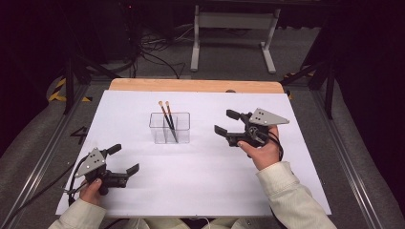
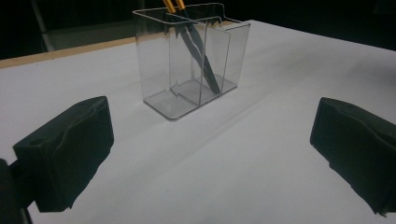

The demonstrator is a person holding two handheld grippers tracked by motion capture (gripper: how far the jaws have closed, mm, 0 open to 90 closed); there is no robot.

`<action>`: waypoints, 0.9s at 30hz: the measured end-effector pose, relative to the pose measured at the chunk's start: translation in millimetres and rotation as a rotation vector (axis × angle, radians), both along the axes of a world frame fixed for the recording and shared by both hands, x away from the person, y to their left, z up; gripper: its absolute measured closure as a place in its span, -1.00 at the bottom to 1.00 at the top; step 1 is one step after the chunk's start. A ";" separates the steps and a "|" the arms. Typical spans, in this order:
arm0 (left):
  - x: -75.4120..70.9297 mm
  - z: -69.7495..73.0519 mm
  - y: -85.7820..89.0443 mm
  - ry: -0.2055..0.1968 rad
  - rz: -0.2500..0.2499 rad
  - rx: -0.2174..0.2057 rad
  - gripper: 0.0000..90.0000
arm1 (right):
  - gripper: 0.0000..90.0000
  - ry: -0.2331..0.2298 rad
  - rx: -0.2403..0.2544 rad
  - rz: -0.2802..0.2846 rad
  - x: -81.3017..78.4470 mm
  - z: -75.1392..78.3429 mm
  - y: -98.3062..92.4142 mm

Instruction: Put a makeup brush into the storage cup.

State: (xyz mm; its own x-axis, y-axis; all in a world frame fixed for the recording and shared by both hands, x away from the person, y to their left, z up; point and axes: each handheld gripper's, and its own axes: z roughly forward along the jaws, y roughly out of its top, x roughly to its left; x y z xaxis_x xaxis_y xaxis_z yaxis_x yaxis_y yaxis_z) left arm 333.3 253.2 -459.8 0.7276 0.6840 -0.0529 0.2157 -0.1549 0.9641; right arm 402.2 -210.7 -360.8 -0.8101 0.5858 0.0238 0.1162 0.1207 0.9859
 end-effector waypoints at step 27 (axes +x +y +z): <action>-0.3 0.6 0.5 -0.008 0.007 -0.003 -1.00 | -0.54 0.009 -0.026 -0.087 -29.8 -32.7 -56.4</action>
